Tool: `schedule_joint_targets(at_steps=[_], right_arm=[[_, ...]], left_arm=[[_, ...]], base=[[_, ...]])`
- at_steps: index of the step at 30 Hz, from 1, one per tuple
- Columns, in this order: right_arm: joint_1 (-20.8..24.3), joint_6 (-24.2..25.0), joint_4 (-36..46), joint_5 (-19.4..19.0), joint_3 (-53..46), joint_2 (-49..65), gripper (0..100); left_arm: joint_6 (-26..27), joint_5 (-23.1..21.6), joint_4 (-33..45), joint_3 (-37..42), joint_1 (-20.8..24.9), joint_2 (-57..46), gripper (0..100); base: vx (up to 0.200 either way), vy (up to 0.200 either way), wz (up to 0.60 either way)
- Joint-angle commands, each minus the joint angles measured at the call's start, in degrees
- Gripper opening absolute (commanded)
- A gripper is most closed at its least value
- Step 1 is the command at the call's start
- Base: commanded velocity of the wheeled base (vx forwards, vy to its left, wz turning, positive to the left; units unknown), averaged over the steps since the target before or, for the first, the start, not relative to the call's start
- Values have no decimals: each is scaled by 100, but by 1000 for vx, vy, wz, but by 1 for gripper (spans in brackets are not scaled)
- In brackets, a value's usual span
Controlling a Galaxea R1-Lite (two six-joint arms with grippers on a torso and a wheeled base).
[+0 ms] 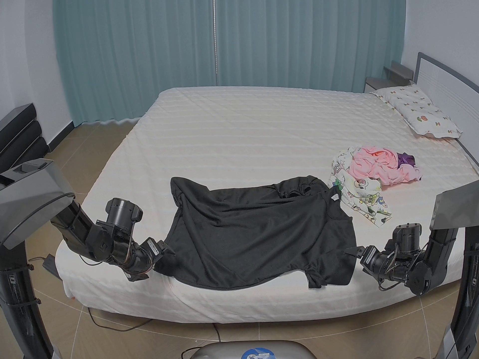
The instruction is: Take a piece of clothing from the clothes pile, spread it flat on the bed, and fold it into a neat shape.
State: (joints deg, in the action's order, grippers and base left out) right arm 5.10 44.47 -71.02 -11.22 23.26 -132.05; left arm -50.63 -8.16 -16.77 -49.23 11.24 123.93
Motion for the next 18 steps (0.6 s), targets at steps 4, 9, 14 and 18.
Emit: schedule_joint_targets(at_steps=[4,9,14,18], right_arm=[[62,-35,-8,5,-67,-14,100],[167,-61,-281,14,-129,-93,100],[246,-123,-535,23,-225,-190,100],[290,-299,-606,23,-234,-322,100]], left_arm=[[9,605,-10,-175,238,281,100],[88,921,-1,-351,361,545,100],[185,947,-10,-456,370,694,0],[150,1035,8,-544,353,755,0]], base=[[0,0,0],[0,0,0],[0,0,0],[0,0,0]])
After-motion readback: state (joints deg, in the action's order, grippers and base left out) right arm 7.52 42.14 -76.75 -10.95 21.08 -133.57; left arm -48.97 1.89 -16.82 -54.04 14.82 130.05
